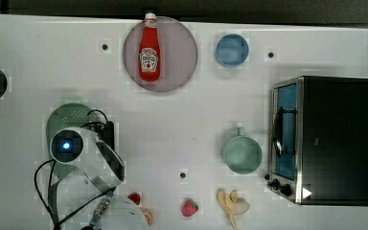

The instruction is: Drag strainer left to right.

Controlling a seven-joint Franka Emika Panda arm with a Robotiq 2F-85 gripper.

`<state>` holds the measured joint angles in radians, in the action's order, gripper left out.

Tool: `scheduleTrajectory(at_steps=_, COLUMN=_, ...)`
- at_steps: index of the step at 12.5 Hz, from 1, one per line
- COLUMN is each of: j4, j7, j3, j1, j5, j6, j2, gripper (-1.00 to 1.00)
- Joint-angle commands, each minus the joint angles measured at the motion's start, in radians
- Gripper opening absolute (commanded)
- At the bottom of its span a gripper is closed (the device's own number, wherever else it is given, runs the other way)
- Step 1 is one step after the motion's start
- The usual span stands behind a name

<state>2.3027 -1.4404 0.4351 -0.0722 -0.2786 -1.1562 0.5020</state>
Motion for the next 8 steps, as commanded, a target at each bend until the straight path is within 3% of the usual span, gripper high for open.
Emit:
scheduleTrajectory(at_steps=1, j4=0.045, j7=0.051, j3=-0.02, j1=0.085, j5=0.027, j6=0.014, j2=-0.068, gripper=1.0)
scheduleTrajectory(at_steps=8, j4=0.115, j7=0.199, j3=-0.052, j1=0.205, j5=0.027, j6=0.016, j2=-0.116, gripper=1.0)
